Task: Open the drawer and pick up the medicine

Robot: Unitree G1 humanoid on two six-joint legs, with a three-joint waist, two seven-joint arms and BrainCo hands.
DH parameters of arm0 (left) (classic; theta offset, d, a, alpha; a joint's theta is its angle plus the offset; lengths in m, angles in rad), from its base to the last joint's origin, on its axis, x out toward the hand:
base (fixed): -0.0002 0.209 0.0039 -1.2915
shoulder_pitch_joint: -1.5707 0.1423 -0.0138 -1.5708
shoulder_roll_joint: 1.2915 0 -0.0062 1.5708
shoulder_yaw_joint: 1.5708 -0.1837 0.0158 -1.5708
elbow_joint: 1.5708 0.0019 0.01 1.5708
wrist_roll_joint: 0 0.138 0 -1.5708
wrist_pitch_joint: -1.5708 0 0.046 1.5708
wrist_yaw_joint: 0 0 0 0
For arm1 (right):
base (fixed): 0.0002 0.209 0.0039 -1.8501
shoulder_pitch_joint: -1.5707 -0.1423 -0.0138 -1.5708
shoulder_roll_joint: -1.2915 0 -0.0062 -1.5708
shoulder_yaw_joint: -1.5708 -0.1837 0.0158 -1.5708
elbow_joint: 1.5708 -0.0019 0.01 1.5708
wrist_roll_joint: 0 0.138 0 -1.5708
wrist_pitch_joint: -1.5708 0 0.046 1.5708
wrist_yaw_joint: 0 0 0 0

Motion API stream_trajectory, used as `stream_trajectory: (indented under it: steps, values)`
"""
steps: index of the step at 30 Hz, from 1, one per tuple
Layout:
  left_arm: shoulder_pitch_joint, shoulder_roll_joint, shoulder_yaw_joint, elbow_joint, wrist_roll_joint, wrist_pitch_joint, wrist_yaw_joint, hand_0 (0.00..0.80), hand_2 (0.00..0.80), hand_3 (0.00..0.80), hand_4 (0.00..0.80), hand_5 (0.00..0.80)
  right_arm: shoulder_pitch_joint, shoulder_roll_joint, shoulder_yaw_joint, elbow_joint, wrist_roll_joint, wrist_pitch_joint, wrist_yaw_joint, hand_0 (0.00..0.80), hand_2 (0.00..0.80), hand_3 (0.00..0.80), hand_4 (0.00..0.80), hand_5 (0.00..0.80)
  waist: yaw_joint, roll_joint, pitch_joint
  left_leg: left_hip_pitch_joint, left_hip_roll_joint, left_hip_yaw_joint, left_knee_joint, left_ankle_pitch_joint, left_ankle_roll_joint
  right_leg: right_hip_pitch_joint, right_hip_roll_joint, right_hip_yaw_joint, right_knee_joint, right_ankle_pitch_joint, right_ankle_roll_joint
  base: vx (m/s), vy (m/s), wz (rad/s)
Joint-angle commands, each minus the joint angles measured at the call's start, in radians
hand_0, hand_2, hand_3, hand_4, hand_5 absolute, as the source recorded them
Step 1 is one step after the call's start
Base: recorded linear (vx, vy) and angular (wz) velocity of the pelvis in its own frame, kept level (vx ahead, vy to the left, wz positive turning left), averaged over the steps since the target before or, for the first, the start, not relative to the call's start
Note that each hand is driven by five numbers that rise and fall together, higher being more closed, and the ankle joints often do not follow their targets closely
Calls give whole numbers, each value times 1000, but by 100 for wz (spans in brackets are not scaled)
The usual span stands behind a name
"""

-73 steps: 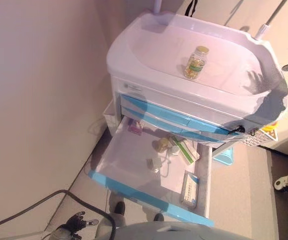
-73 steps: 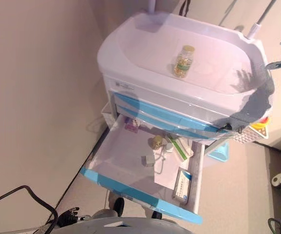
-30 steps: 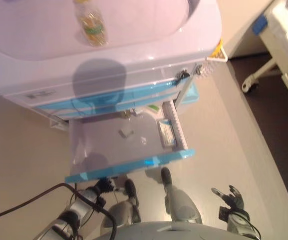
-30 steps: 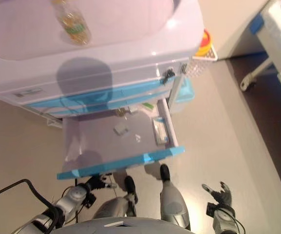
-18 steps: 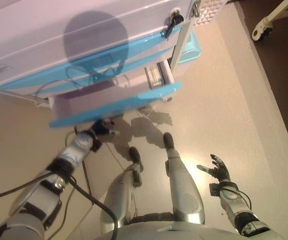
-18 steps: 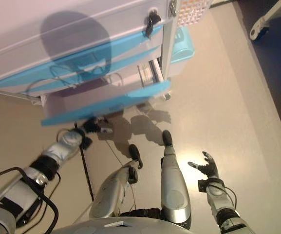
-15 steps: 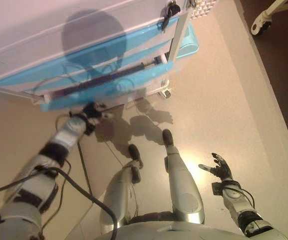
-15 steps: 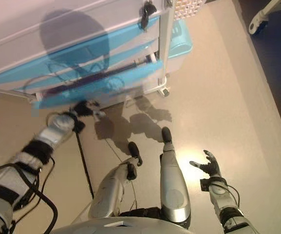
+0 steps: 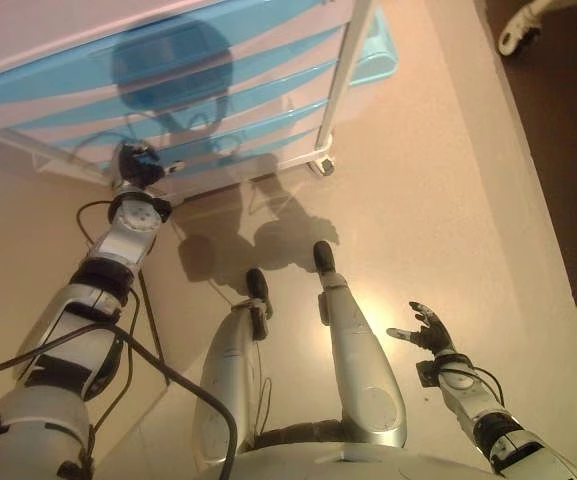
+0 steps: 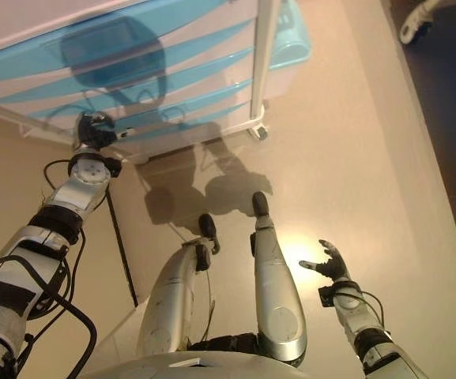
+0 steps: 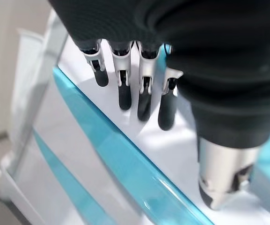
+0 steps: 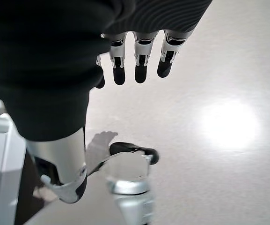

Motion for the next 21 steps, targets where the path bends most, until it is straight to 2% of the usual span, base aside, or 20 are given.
stream_trajectory:
  steps: [1, 5, 9, 16, 21]
  values:
    - [133, -50, 40, -1, -64, -72, -145, 0, 0, 0, 0, 0, 26, 0, -28, -13, -3, -12, 32, 0, 0, 0, 0, 0, 28, 36, -77, 116, -35, -27, -137, 42, 9, 89, 11, -56, 77, -106, -68, -4, -34, 17]
    - [334, -161, 23, 53, -108, -122, -280, 0, 0, 0, 0, 0, 30, 15, -57, 35, -16, -20, 103, 0, 0, 0, 0, 0, 66, 47, -118, 184, -34, -57, -236, 85, -7, 174, -3, -92, -5, -93, -60, 18, -34, 12]
    - [450, -256, 53, 198, -118, -164, -352, 0, 0, 0, 0, 0, 25, 32, -77, 122, -55, -29, 158, 0, 0, 0, 0, 0, 97, 49, -178, 253, -20, -85, -333, 124, -25, 262, 1, -126, -83, -86, -60, 28, -59, 25]
    - [548, -314, 97, 400, -94, -213, -364, 0, 0, 0, 0, 0, 44, 68, -88, 222, -104, 1, 221, 0, 0, 0, 0, 0, 132, 41, -286, 361, -6, -108, -467, 168, -54, 400, 7, -179, -206, -72, -51, 40, -37, 27]
    - [596, -352, 91, 460, -66, -241, -427, 0, 0, 0, 0, 0, 70, 105, -110, 273, -95, 42, 258, 0, 0, 0, 0, 0, 146, 31, -355, 406, -8, -113, -492, 168, -61, 458, 5, -200, -260, -59, -42, 70, 1, 13]
